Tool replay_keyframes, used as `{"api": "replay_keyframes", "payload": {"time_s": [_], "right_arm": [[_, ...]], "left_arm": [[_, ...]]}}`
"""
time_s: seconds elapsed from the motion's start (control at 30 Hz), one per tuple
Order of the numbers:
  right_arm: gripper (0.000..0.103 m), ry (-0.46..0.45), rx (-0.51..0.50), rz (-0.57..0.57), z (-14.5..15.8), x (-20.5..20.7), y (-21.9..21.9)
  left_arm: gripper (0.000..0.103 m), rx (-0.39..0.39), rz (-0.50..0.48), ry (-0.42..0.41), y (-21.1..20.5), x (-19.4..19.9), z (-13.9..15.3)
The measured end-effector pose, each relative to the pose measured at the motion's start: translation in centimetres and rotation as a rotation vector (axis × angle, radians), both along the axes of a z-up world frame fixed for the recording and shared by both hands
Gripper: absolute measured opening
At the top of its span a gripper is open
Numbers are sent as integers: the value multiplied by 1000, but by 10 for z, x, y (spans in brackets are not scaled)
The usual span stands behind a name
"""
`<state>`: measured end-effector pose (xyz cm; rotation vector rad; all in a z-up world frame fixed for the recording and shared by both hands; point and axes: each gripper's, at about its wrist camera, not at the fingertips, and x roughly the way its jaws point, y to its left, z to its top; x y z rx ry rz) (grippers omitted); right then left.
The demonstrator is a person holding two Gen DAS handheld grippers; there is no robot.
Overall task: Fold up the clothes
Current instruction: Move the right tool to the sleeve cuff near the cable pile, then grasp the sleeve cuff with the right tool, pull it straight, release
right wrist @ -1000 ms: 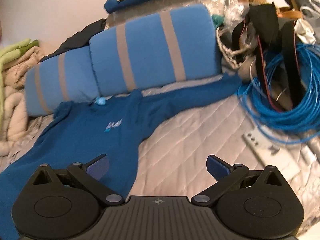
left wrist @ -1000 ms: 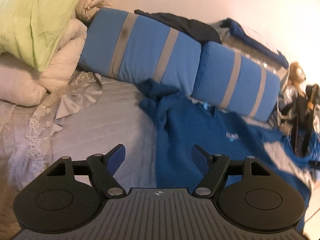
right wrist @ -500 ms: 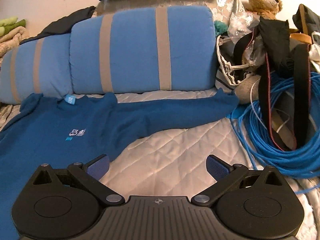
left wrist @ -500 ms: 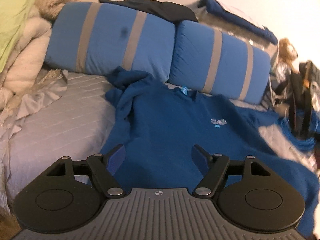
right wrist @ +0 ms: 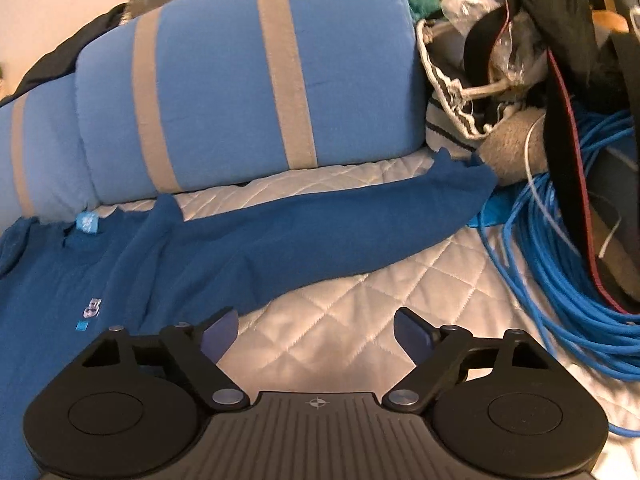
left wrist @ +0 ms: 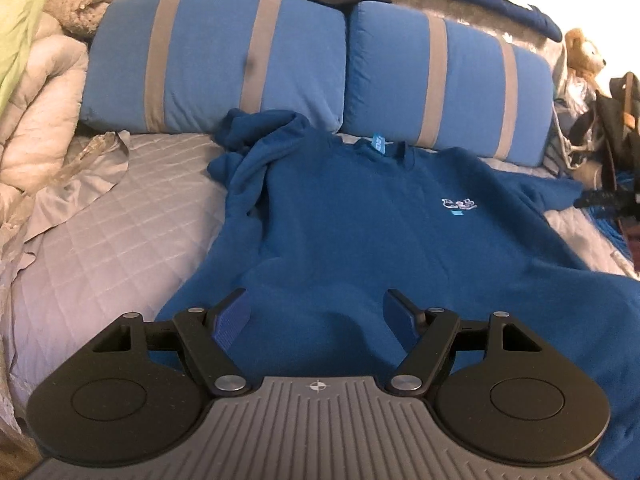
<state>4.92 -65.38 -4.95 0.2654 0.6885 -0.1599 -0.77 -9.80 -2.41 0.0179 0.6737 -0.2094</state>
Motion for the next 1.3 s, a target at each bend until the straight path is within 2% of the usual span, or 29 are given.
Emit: {"api": "replay_keyframes", "payload": {"time_s": [0.23,0.37,0.47,0.53,0.6,0.93,1.2,1.3], "right_arm": [[83,-1,114,-78,-21,41,-8],[77,-1,133,-118,-31,60,-11],[58,4,123,-116,-37,73,-9],[19,6,99,-94,-39,78,-4],[10,6,69,-72,-38,80,1],[7,-51,86,65,4,30,22],[8,-43,94,287,30,-24,63],[12,-12,105,368,32,-38,72]], "left_arm": [[73,-34,-3,13,4,4,-1],[73,-42,-1,14,4,5,0],[73,-39,1,16,3,7,0],[73,-37,1,17,3,7,0],[73,-37,1,17,2,7,0],[73,-36,0,9,4,5,-1],[73,-8,2,1,1,2,1],[73,-1,1,2,0,1,2]]}}
